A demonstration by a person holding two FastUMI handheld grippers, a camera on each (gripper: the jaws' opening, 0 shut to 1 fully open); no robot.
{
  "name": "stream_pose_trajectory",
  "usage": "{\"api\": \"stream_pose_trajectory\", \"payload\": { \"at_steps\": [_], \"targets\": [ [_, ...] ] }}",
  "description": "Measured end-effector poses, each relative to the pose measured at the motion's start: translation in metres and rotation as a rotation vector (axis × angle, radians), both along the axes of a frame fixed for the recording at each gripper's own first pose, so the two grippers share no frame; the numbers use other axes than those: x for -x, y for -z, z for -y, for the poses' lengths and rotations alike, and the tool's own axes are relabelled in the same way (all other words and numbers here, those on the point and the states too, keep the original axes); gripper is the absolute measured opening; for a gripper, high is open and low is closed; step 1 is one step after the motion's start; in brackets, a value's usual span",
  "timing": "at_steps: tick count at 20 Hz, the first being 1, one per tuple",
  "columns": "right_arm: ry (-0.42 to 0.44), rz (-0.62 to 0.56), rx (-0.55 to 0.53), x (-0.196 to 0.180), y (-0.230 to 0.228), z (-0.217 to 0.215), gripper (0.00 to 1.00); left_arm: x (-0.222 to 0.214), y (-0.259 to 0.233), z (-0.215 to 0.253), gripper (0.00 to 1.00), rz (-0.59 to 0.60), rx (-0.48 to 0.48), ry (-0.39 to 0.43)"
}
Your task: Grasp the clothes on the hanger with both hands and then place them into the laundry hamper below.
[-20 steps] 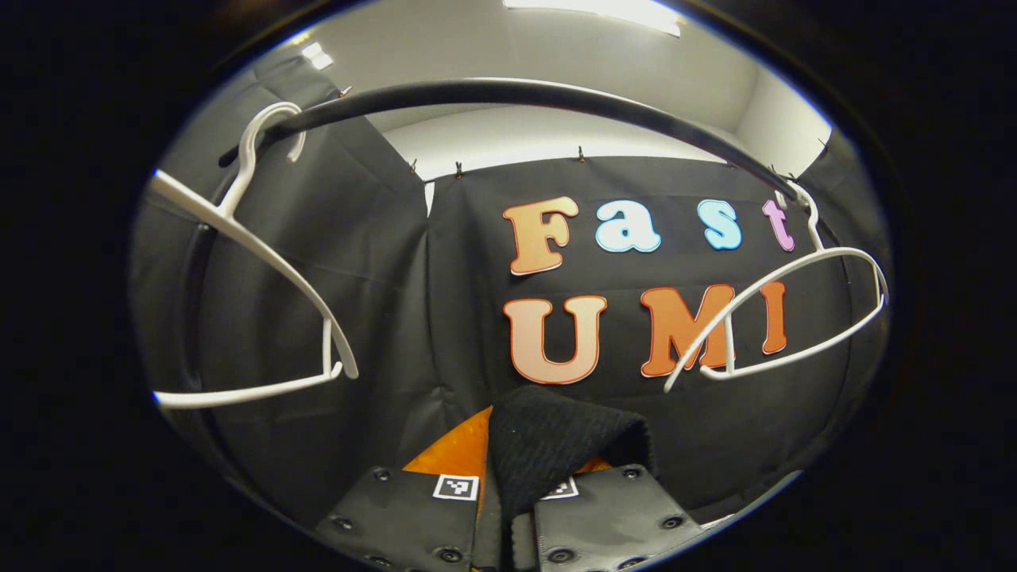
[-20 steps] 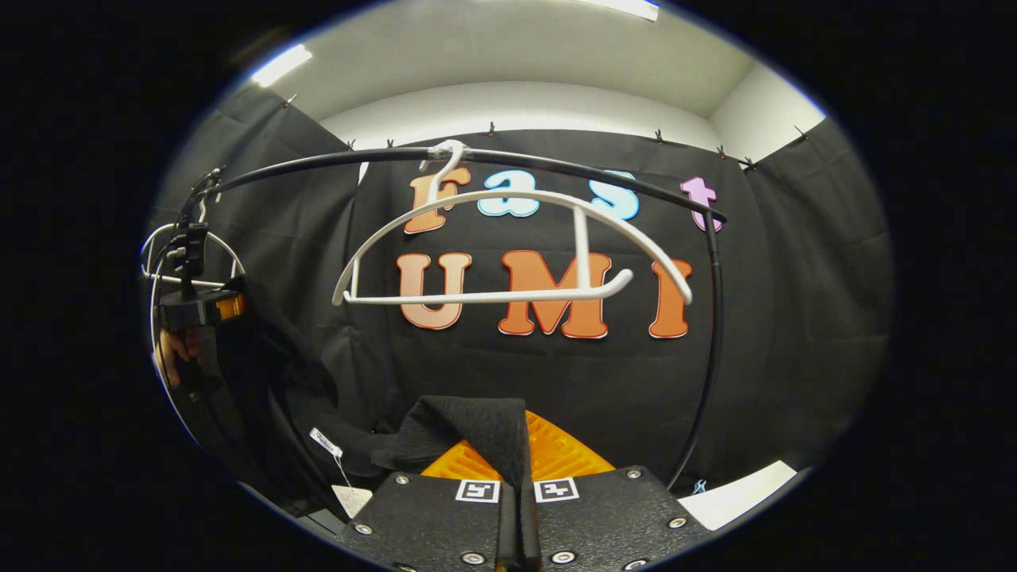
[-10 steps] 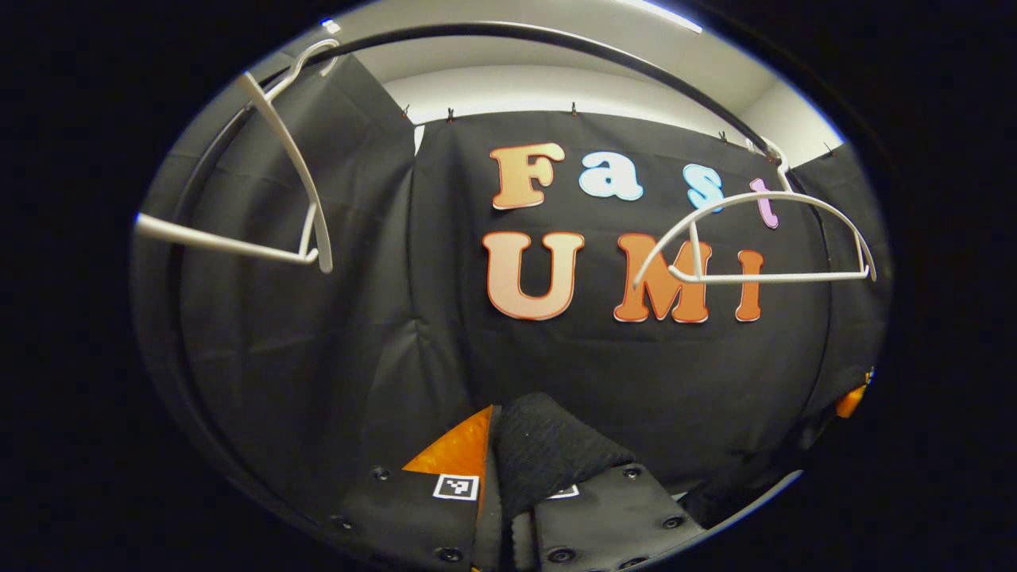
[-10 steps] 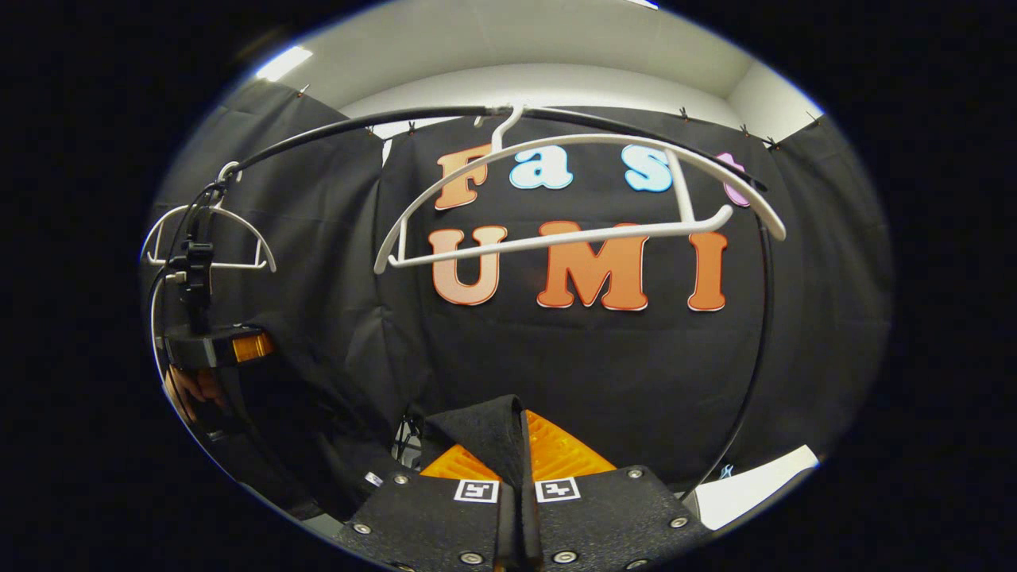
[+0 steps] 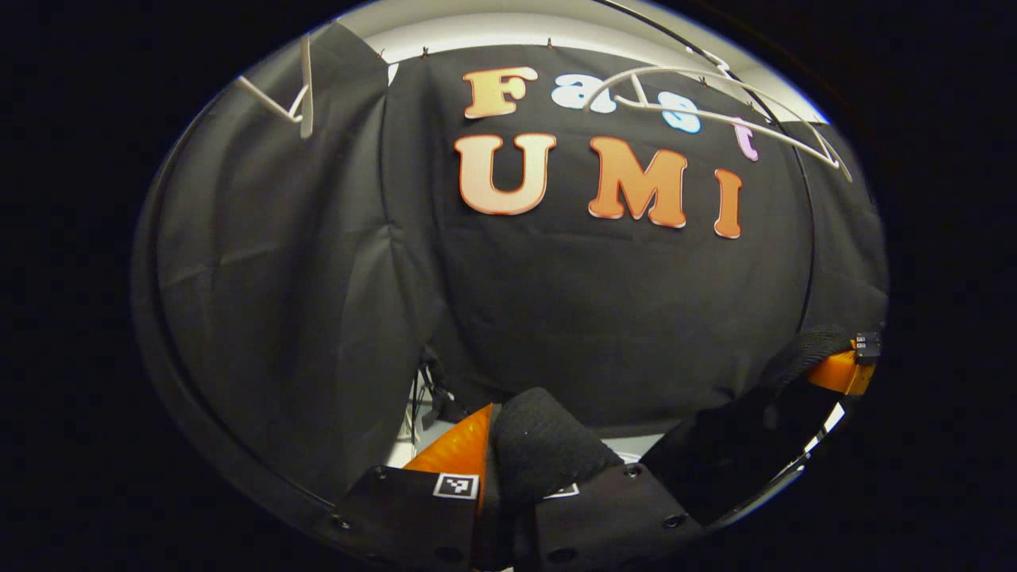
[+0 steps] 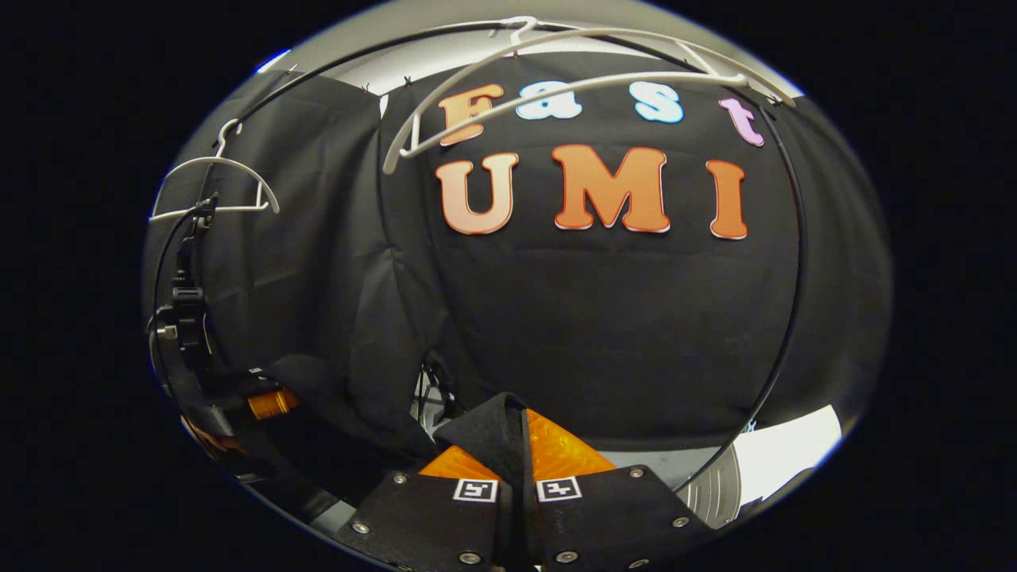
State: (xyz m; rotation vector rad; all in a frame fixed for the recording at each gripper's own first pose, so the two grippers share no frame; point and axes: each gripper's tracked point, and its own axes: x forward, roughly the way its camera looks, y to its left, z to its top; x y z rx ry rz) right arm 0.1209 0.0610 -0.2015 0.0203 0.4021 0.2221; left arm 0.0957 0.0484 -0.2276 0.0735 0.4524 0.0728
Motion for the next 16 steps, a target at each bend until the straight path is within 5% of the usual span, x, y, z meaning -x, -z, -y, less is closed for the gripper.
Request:
{"api": "stream_pose_trajectory", "payload": {
  "at_steps": [16],
  "targets": [
    [0.004, -0.277, 0.048, 0.030, 0.151, 0.005, 0.05, 0.037, 0.116, -0.019, 0.14, -0.231, -0.026, -0.056]
  ]
}}
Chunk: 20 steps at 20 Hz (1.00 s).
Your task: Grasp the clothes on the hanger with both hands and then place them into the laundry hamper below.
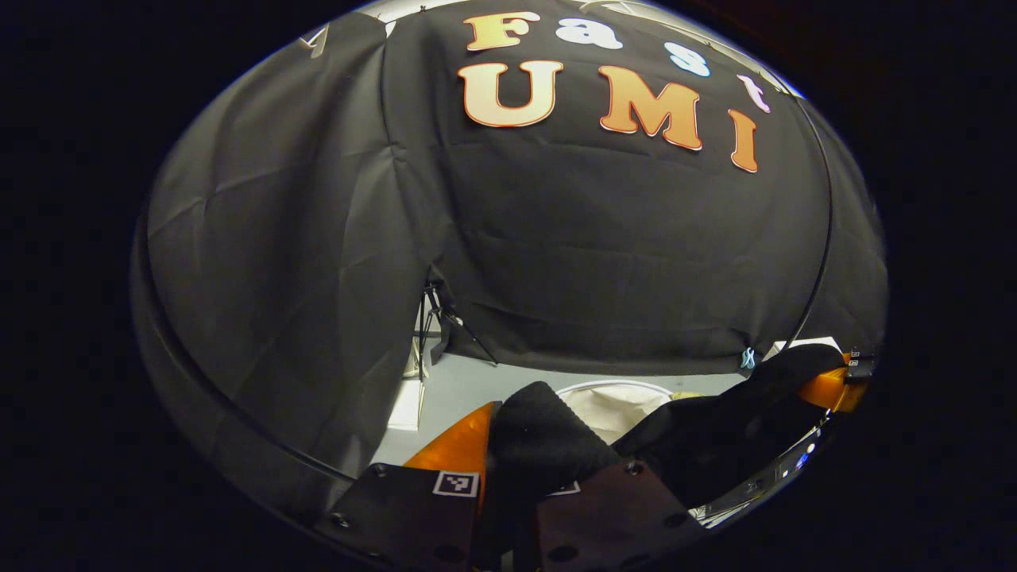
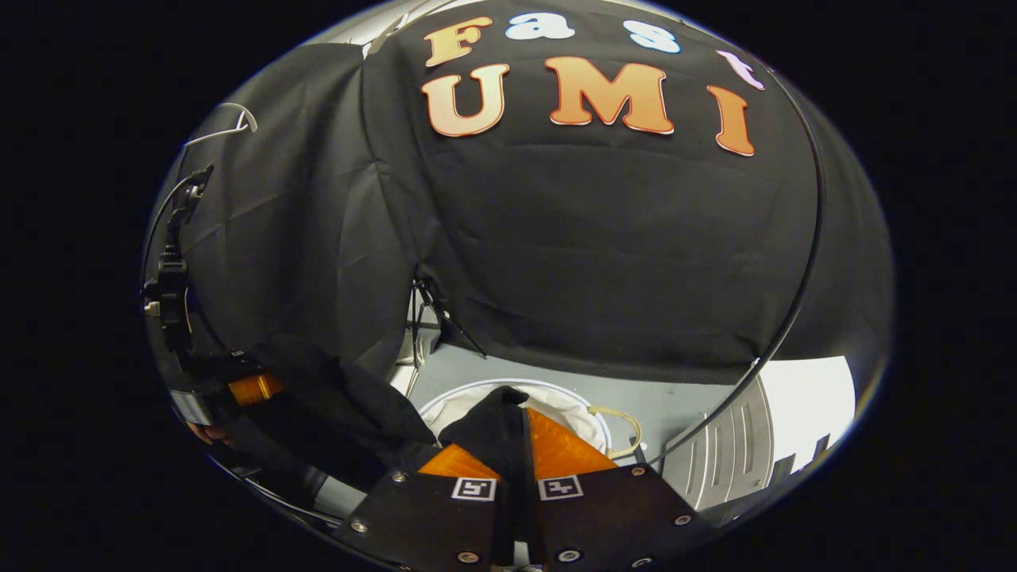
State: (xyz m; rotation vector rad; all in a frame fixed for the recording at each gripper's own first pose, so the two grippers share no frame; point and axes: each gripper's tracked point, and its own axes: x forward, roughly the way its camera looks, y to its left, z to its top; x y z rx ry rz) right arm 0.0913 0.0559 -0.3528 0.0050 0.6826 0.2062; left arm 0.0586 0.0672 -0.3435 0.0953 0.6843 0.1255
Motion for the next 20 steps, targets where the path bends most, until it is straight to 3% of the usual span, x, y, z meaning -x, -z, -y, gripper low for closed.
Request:
{"api": "stream_pose_trajectory", "payload": {
  "at_steps": [4, 8, 9, 10, 11, 12, 14, 15, 16, 17, 18, 19, 20],
  "targets": [
    [-0.008, -0.017, 0.023, 0.003, 0.008, 0.005, 0.08, 0.002, 0.010, -0.013, 0.16, -0.037, -0.030, -0.033],
    [-0.007, -0.060, 0.033, 0.008, 0.024, 0.003, 0.12, 0.007, 0.026, -0.018, 0.29, -0.094, -0.008, -0.089],
    [-0.016, -0.078, 0.040, 0.011, 0.029, 0.003, 0.27, 0.009, 0.030, -0.016, 0.29, -0.106, 0.000, -0.082],
    [-0.022, -0.096, 0.052, 0.017, 0.035, 0.003, 0.23, 0.016, 0.037, -0.014, 0.30, -0.135, 0.005, -0.070],
    [-0.029, -0.119, 0.057, 0.021, 0.042, 0.003, 0.28, 0.022, 0.046, -0.016, 0.44, -0.180, 0.001, -0.068],
    [-0.034, -0.145, 0.058, 0.025, 0.050, 0.003, 0.39, 0.032, 0.055, -0.020, 0.58, -0.217, -0.002, -0.073],
    [-0.035, -0.179, 0.050, 0.034, 0.058, 0.002, 0.38, 0.041, 0.072, -0.025, 0.86, -0.267, 0.002, -0.088],
    [-0.036, -0.195, 0.043, 0.039, 0.062, 0.003, 0.53, 0.046, 0.078, -0.026, 0.89, -0.287, 0.008, -0.100],
    [-0.034, -0.208, 0.042, 0.044, 0.065, 0.003, 0.50, 0.051, 0.081, -0.025, 0.94, -0.301, 0.017, -0.108],
    [-0.029, -0.221, 0.041, 0.047, 0.069, 0.003, 0.64, 0.054, 0.082, -0.026, 0.97, -0.296, 0.013, -0.120],
    [-0.024, -0.235, 0.038, 0.050, 0.072, 0.003, 0.70, 0.055, 0.080, -0.026, 1.00, -0.292, 0.012, -0.121],
    [-0.017, -0.248, 0.033, 0.053, 0.074, 0.003, 0.82, 0.053, 0.077, -0.025, 1.00, -0.288, 0.014, -0.120],
    [-0.011, -0.258, 0.026, 0.055, 0.077, 0.001, 0.86, 0.055, 0.073, -0.023, 1.00, -0.282, 0.018, -0.114]
  ]
}}
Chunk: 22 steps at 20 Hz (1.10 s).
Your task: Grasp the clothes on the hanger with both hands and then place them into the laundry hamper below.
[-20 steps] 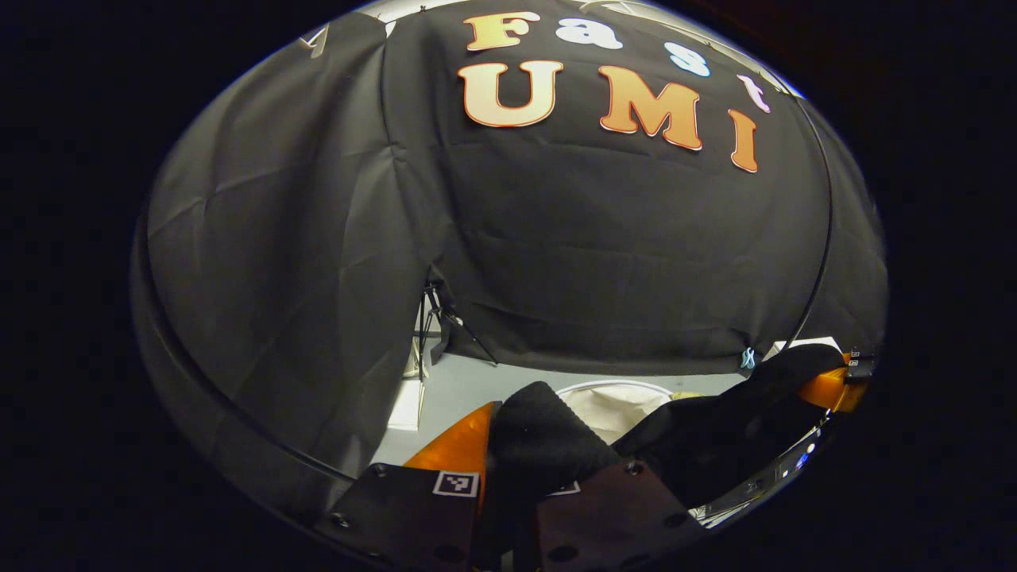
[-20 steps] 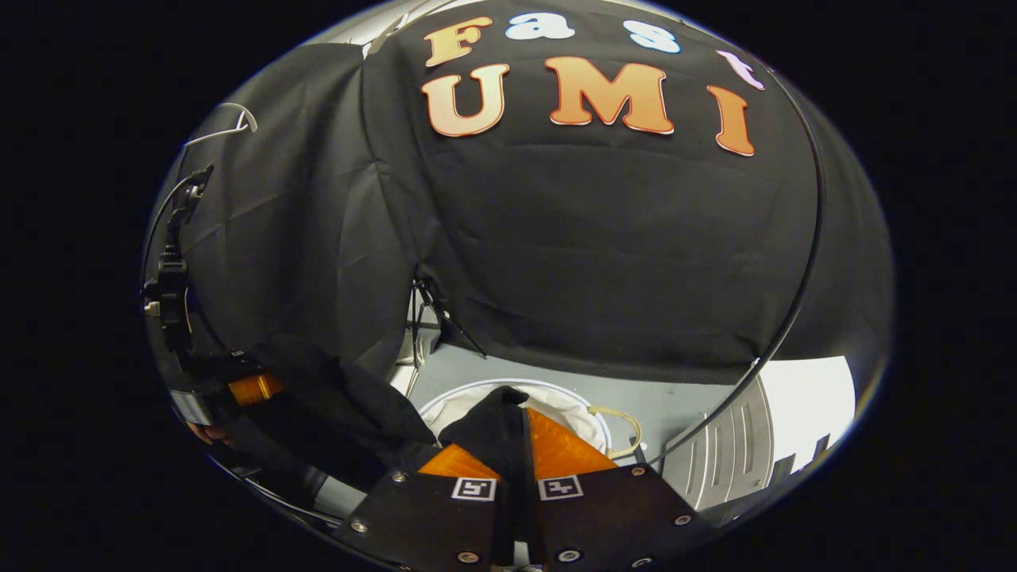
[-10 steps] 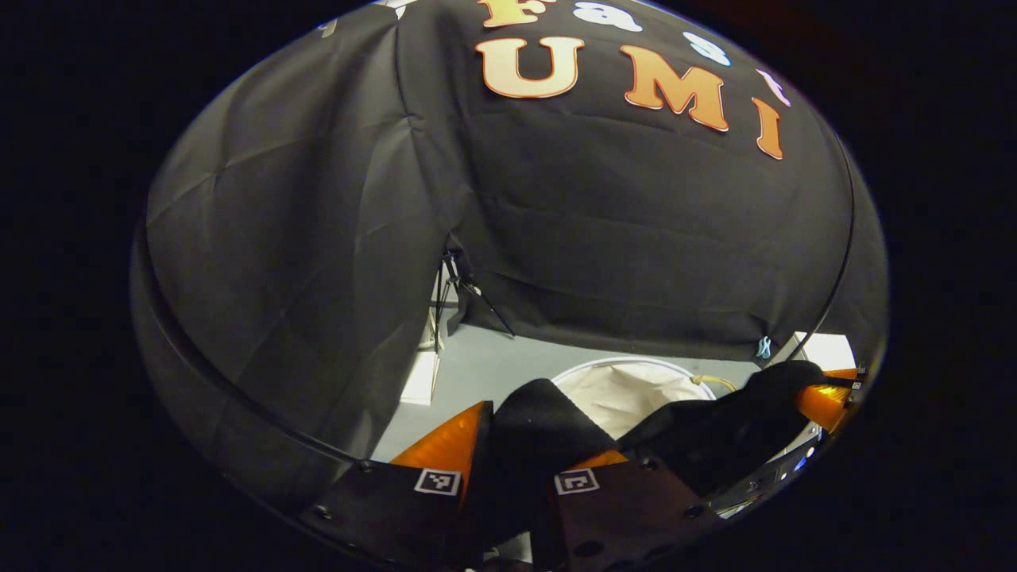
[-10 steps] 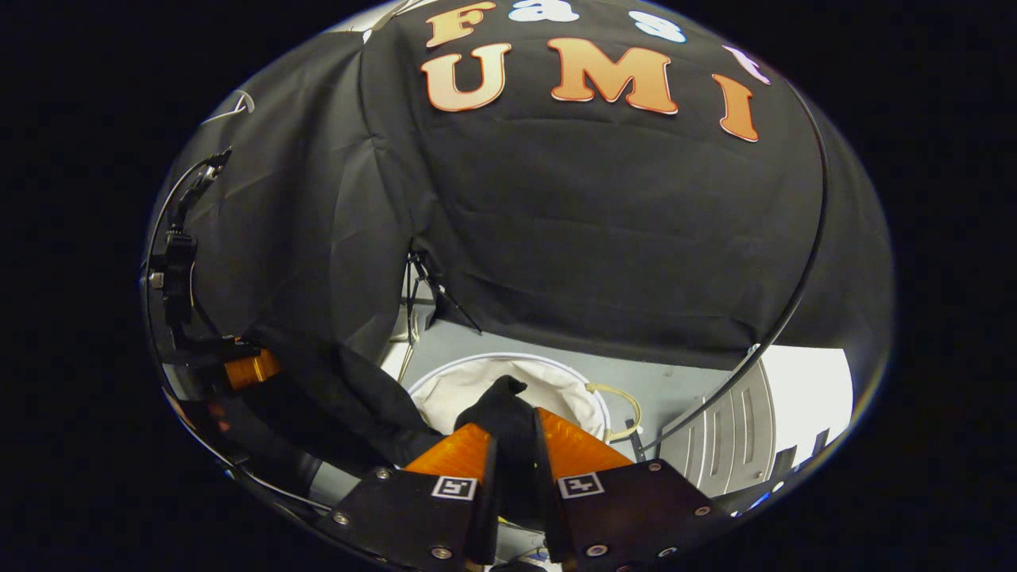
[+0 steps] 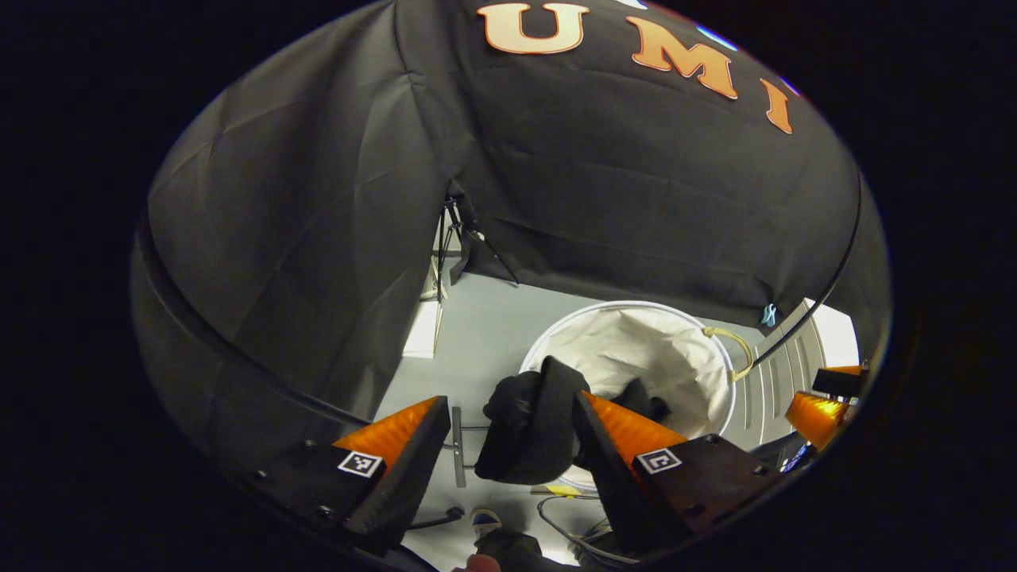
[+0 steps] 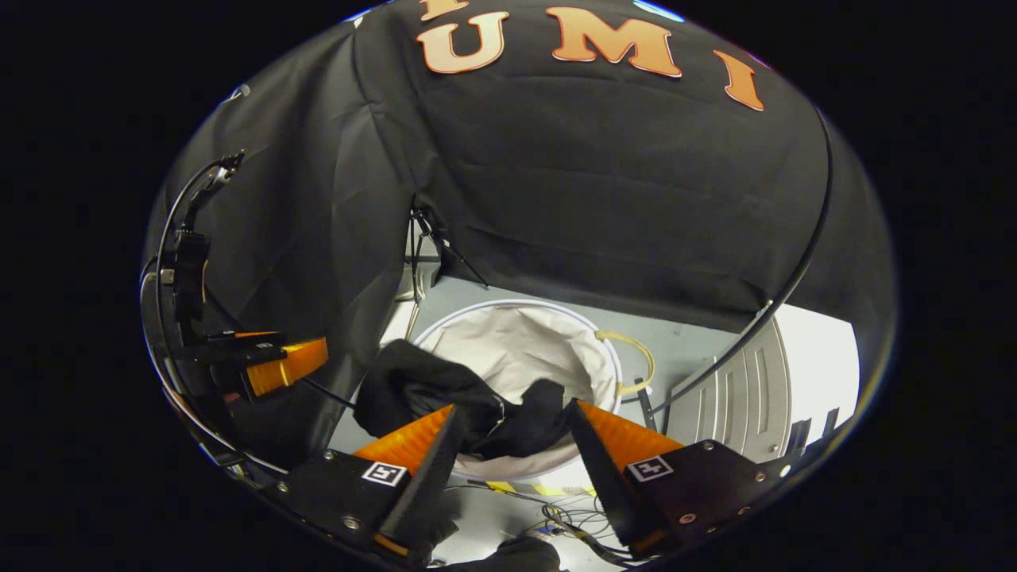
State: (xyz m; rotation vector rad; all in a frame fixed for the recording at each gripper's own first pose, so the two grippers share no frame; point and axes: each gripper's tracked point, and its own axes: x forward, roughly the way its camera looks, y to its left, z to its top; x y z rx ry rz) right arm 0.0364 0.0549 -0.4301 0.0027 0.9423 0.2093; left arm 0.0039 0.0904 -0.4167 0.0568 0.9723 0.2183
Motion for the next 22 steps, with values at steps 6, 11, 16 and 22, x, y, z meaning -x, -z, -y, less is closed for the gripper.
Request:
{"api": "stream_pose_trajectory", "payload": {
  "at_steps": [6, 11, 16, 22],
  "targets": [
    [0.010, 0.006, 0.003, 0.010, -0.006, 0.003, 0.89, -0.003, -0.027, 0.007, 1.00, 0.067, 0.011, 0.019],
    [0.040, 0.031, 0.000, 0.014, -0.021, 0.009, 0.89, -0.004, -0.052, 0.013, 1.00, 0.119, 0.009, 0.041],
    [0.083, 0.147, -0.012, 0.013, -0.076, 0.017, 0.89, -0.007, -0.100, 0.019, 1.00, 0.223, 0.006, 0.060],
    [0.088, 0.359, -0.013, 0.002, -0.192, 0.028, 0.89, -0.022, -0.202, 0.029, 0.99, 0.444, 0.025, 0.052]
  ]
}}
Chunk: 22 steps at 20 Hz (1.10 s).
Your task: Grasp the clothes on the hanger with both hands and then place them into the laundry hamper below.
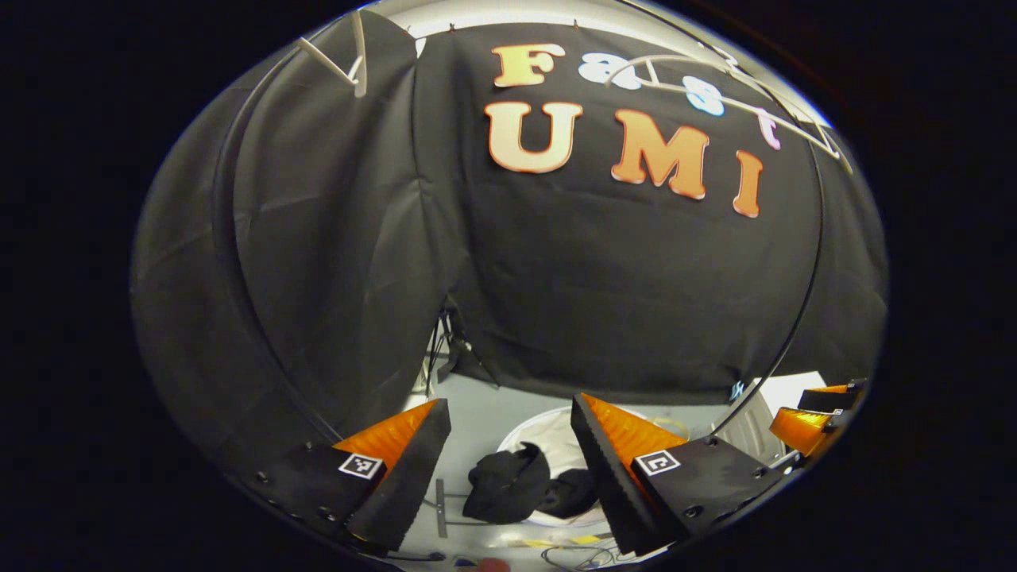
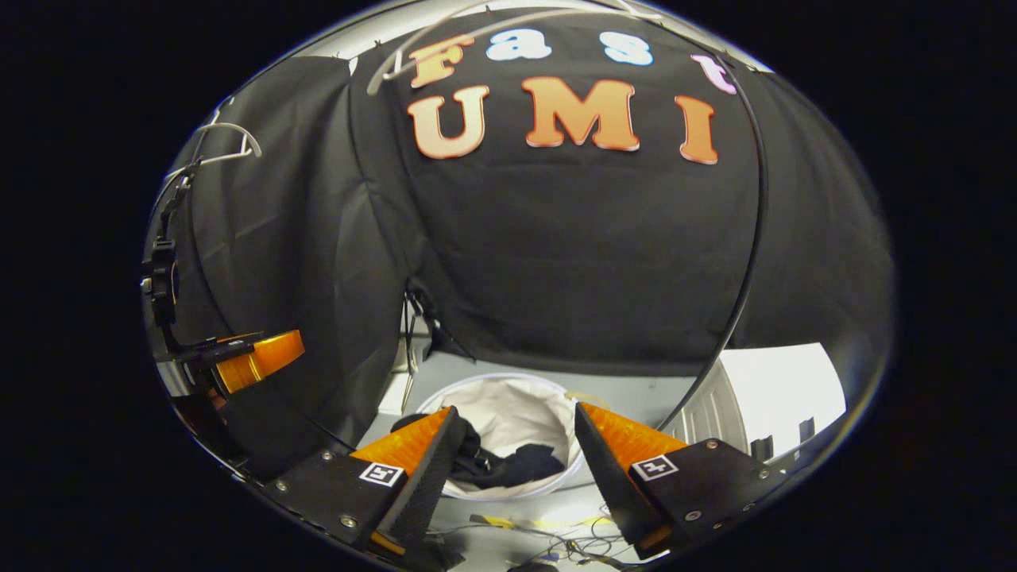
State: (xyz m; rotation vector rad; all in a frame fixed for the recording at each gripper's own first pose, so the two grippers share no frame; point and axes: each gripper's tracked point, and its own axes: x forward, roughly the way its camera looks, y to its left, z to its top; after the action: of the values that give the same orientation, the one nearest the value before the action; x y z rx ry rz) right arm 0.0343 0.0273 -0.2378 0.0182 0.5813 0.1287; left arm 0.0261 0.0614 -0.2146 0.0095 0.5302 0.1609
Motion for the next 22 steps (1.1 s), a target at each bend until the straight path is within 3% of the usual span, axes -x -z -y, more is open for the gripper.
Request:
{"api": "stream_pose_trajectory", "payload": {
  "at_steps": [10, 11, 12, 13, 14, 15, 16, 17, 22],
  "targets": [
    [0.047, 0.319, -0.039, -0.009, -0.164, 0.017, 0.89, -0.012, -0.131, 0.018, 1.00, 0.226, 0.020, 0.043],
    [0.053, 0.341, -0.035, -0.008, -0.176, 0.020, 0.97, -0.012, -0.143, 0.021, 0.97, 0.242, 0.029, 0.046],
    [0.063, 0.358, -0.033, -0.006, -0.187, 0.023, 0.89, -0.014, -0.154, 0.024, 0.94, 0.263, 0.029, 0.052],
    [0.070, 0.382, -0.037, -0.003, -0.200, 0.026, 0.89, -0.018, -0.165, 0.026, 0.94, 0.284, 0.019, 0.060],
    [0.079, 0.411, -0.040, 0.002, -0.212, 0.032, 0.89, -0.017, -0.173, 0.029, 1.00, 0.305, 0.005, 0.068],
    [0.089, 0.436, -0.038, 0.004, -0.224, 0.037, 0.89, -0.019, -0.184, 0.031, 0.97, 0.330, -0.011, 0.076],
    [0.096, 0.463, -0.030, 0.007, -0.234, 0.041, 0.97, -0.022, -0.190, 0.035, 0.94, 0.353, -0.036, 0.083],
    [0.099, 0.484, -0.014, 0.009, -0.243, 0.046, 0.89, -0.023, -0.197, 0.038, 0.94, 0.373, -0.062, 0.092],
    [0.138, 0.562, 0.067, 0.017, -0.273, 0.079, 0.89, -0.018, -0.209, 0.059, 0.94, 0.411, -0.058, 0.126]
  ]
}}
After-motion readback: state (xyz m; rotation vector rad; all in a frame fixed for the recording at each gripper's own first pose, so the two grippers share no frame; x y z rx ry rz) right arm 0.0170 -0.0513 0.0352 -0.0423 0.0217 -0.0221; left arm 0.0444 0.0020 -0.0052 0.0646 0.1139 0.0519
